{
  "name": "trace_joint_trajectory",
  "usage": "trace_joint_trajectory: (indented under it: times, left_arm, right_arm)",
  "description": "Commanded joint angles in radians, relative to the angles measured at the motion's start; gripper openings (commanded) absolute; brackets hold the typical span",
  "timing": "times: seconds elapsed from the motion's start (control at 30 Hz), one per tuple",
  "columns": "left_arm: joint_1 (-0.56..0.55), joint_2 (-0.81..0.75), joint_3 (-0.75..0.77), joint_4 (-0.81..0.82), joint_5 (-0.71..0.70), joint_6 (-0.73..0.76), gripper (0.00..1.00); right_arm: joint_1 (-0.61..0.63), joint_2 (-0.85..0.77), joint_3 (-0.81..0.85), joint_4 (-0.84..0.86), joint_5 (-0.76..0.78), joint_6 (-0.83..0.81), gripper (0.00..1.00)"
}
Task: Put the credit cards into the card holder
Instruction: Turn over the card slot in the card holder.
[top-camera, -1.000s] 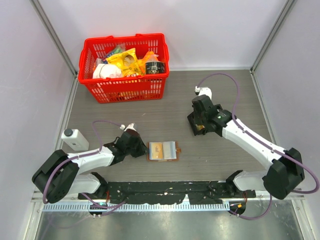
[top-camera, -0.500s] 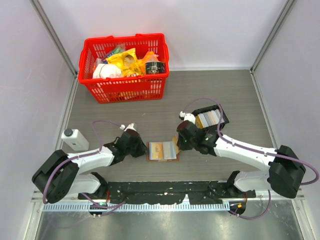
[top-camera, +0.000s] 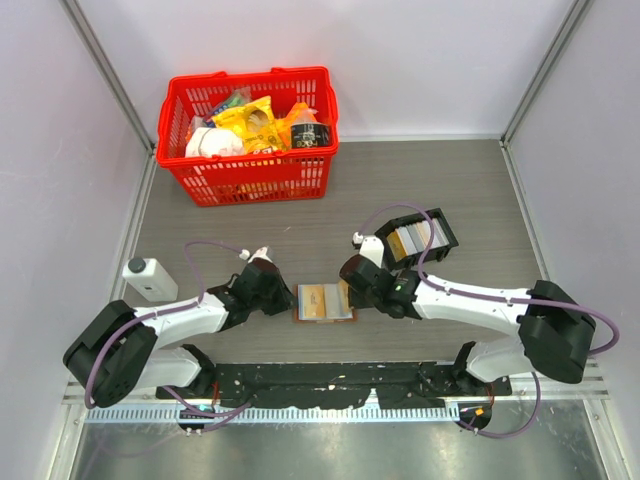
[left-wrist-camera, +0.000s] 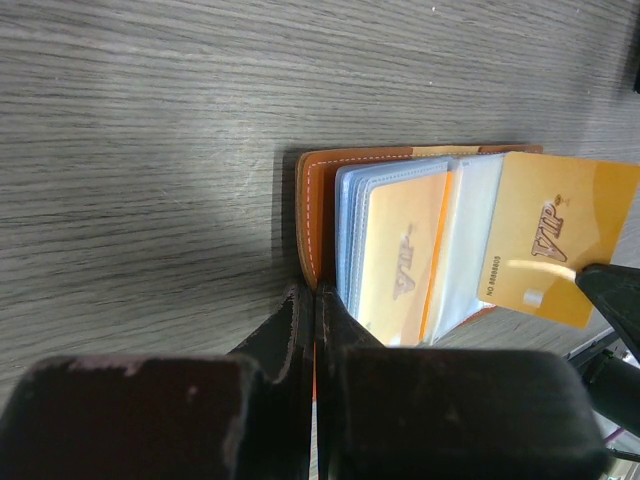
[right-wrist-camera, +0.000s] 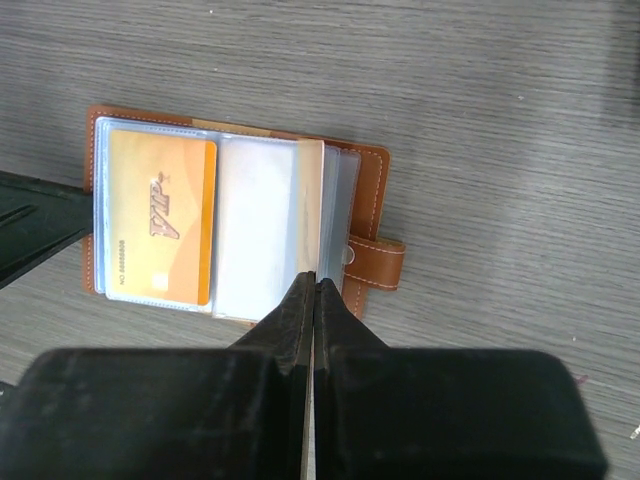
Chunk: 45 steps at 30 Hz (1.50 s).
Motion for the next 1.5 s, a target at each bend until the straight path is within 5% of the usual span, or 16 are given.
trace_joint_trajectory:
  times: [0.0,0.27,0.73,1.47]
  left_arm:
    - [-0.002,0.017,-0.018,-0.118,-0.025,0.02,0.0]
    - [-0.002,0.023,-0.015,-0.115,-0.025,0.019,0.0]
    - [-0.002,0.031,-0.013,-0.115,-0.029,0.017,0.0]
    - [-0.002,0.024,-0.012,-0.118,-0.028,0.024,0.0]
  right_arm:
    - [0.036,0.057,0.009,0.02,0.085,0.037,0.01]
    - [0.053,0.071,0.009,0.132,0.036,0.032,0.01]
    - [0.048,-0.09,0.04,-0.02,0.168,0.007,0.01]
    - [0.05,0.028,0.024,0.029,0.079,0.007,0.01]
